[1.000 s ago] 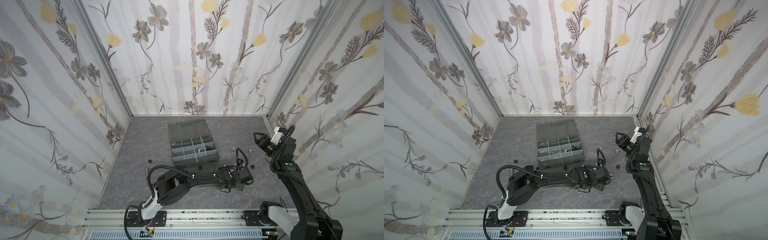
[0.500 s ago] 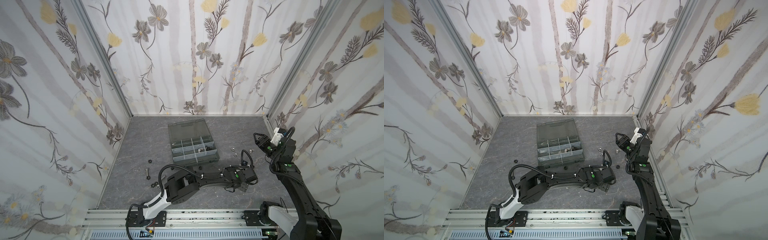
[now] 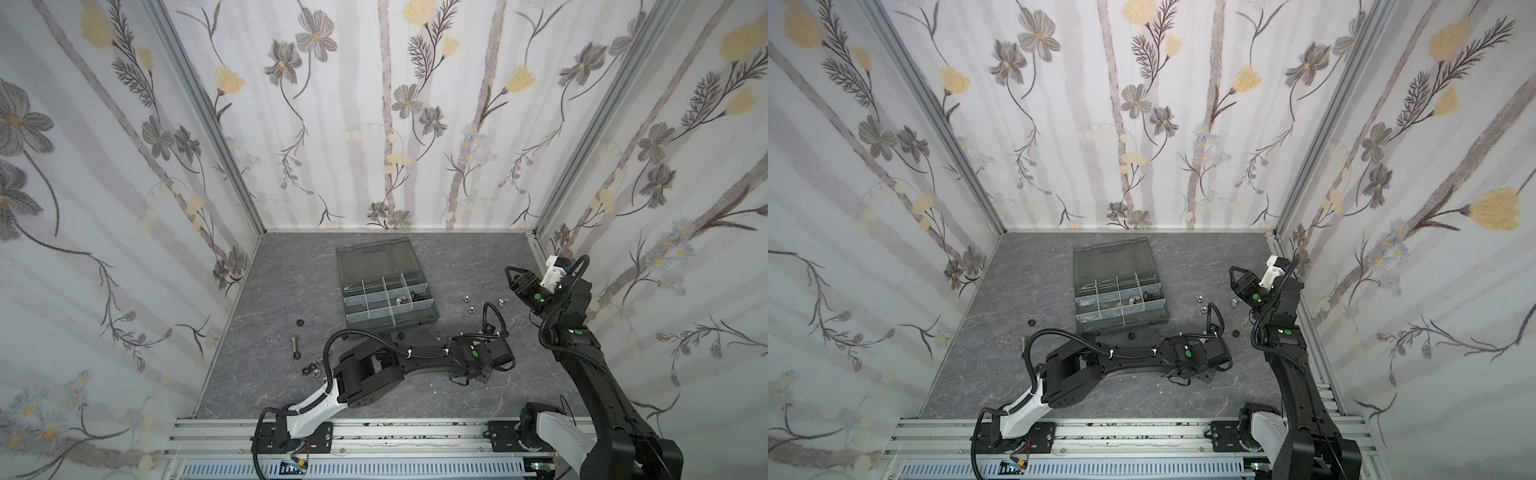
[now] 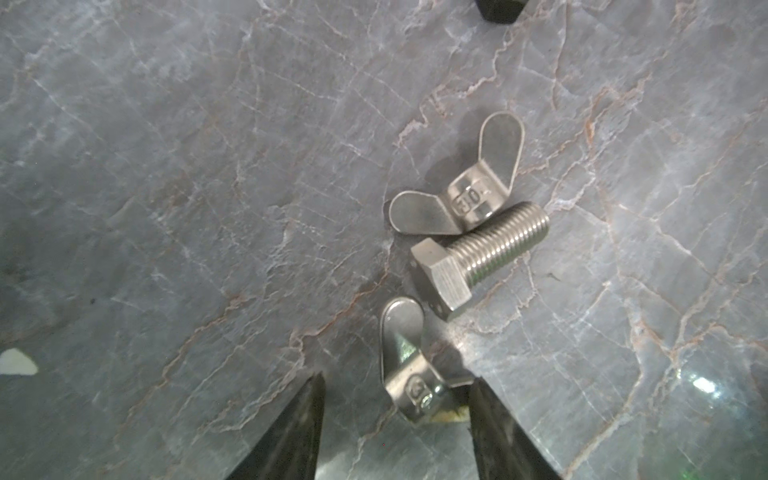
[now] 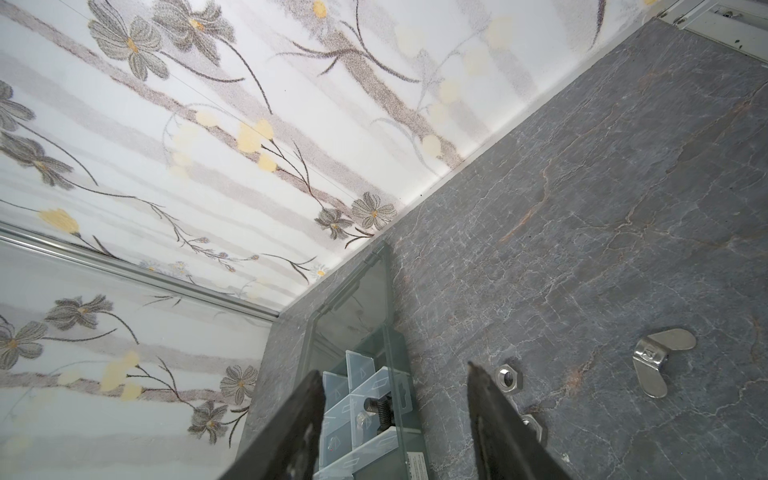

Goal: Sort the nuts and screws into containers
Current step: 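Lower the left gripper and close it on a silver wing nut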

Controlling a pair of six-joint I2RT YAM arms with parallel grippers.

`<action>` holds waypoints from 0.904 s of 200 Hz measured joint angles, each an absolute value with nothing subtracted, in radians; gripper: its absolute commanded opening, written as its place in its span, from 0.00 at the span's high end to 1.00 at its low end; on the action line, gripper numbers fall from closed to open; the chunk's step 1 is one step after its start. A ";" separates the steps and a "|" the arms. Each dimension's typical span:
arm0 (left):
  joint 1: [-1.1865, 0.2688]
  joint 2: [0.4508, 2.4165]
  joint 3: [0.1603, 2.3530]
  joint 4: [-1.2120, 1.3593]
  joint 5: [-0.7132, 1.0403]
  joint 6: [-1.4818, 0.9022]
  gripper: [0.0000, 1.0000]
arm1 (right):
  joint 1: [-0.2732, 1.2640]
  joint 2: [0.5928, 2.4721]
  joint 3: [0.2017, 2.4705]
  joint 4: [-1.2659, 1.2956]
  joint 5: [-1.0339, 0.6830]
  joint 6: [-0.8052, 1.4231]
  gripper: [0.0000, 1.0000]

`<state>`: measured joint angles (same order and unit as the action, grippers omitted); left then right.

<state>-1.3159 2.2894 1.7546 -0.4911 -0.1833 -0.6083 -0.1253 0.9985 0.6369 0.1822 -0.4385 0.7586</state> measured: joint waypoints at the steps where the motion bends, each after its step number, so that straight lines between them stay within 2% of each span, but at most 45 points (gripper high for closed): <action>1: -1.315 2.288 1.752 -0.489 -0.183 -0.608 0.47 | -0.125 0.998 0.637 0.183 -0.439 0.759 0.44; 47: -1.300 2.276 1.728 -0.465 -0.179 -0.609 0.57 | -0.125 0.993 0.634 0.198 -0.439 0.766 0.45; 67: -1.290 2.271 1.720 -0.459 -0.180 -0.609 0.56 | -0.125 0.991 0.634 0.198 -0.439 0.767 0.45; 111: -1.283 2.267 1.720 -0.464 -0.180 -0.608 0.45 | -0.125 0.997 0.634 0.199 -0.445 0.769 0.46; 136: -1.281 2.270 1.748 -0.480 -0.180 -0.608 0.45 | -0.125 1.002 0.634 0.201 -0.447 0.769 0.45; 181: -1.269 2.297 1.784 -0.480 -0.171 -0.608 0.53 | -0.125 1.021 0.634 0.210 -0.452 0.769 0.46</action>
